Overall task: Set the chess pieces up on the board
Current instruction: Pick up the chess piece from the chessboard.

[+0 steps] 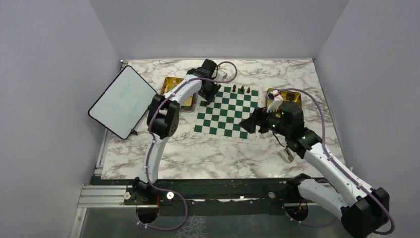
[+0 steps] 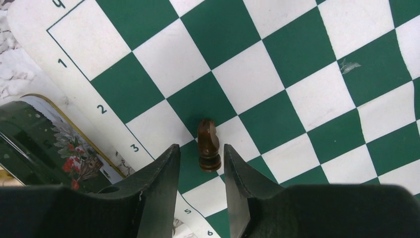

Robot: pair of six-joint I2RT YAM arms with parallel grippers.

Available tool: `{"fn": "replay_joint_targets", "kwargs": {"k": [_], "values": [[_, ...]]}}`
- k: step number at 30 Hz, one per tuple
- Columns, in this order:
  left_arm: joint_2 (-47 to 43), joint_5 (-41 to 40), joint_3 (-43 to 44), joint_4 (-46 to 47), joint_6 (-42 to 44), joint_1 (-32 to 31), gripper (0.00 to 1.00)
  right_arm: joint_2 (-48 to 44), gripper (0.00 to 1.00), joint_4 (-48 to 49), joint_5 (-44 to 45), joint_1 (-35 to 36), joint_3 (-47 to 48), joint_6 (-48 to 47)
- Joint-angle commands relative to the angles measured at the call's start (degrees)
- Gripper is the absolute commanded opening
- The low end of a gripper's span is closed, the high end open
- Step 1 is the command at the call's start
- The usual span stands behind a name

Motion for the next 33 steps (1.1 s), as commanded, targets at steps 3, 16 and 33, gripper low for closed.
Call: {"fn": "replay_joint_targets", "kwargs": {"k": [3,16,33], "values": [[-1.2,-0.1,-1.6,2.5,0.4,-0.1,0.38,-0.5,0.85,-1.4,1.4,0.0,1.6,-0.9],[-3.4,-0.5,-6.4,4.5,-0.1,-0.1,0.26,-1.2,0.85,-2.0,2.4,-0.1,1.3,0.0],[-22.0,16.1,-20.5,12.4,-6.9,-0.1,0.12,1.3,0.98,5.3,5.5,-0.1,-0.2,9.4]]}}
